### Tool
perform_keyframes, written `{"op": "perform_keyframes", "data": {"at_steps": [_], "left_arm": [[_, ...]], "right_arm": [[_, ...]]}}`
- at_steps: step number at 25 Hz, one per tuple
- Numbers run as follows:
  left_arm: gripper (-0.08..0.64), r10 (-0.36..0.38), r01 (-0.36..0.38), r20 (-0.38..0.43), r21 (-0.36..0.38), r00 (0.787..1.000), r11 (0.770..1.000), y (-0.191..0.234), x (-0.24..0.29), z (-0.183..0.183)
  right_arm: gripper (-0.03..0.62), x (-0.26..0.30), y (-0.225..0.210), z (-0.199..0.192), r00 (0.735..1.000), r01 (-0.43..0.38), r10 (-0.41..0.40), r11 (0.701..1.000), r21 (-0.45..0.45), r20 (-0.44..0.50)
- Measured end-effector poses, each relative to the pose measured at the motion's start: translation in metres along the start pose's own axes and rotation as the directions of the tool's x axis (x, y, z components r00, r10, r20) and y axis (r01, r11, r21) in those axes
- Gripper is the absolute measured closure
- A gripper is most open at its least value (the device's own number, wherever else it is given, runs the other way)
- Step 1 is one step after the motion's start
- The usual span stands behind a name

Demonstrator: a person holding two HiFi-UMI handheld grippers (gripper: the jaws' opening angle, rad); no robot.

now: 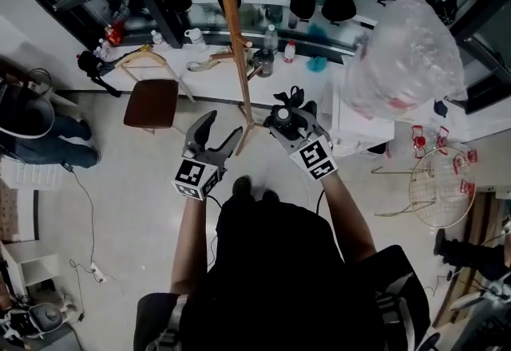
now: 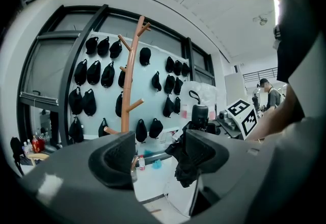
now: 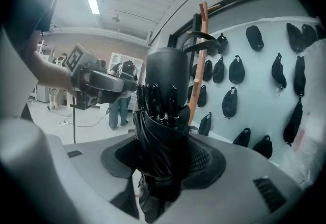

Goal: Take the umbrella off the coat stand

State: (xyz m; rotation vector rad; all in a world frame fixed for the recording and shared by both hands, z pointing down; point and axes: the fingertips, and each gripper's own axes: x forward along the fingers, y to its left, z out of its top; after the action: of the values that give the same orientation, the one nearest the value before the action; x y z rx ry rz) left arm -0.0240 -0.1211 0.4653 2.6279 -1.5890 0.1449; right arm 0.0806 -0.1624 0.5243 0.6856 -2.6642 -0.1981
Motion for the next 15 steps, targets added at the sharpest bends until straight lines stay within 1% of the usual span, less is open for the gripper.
{"op": "perform_keyframes", "data": {"at_steps": [4, 8, 12, 15], "left_arm": [[0.264, -0.024, 0.024, 0.007, 0.009, 1.0, 1.0, 0.004, -0.006, -0.001], [0.264, -0.033, 0.033, -0.009, 0.007, 0.999, 0.999, 0.017, -0.013, -0.003], [0.264, -0.078, 0.078, -0.018, 0.003, 0.997, 0.997, 0.029, -0.019, -0.01], [0.264, -0.099, 0.099, -0.026, 0.004, 0.995, 0.995, 0.044, -0.023, -0.014]], "right_arm": [[0.373, 0.002, 0.007, 0.003, 1.0, 0.018, -0.018, 1.0, 0.003, 0.008], [0.373, 0.008, 0.013, 0.008, 0.999, 0.052, -0.052, 0.998, 0.019, 0.009], [0.373, 0.014, 0.02, 0.011, 0.996, 0.087, -0.088, 0.995, 0.054, 0.005], [0.373, 0.022, 0.025, 0.013, 0.993, 0.119, -0.12, 0.991, 0.057, 0.0]]}}
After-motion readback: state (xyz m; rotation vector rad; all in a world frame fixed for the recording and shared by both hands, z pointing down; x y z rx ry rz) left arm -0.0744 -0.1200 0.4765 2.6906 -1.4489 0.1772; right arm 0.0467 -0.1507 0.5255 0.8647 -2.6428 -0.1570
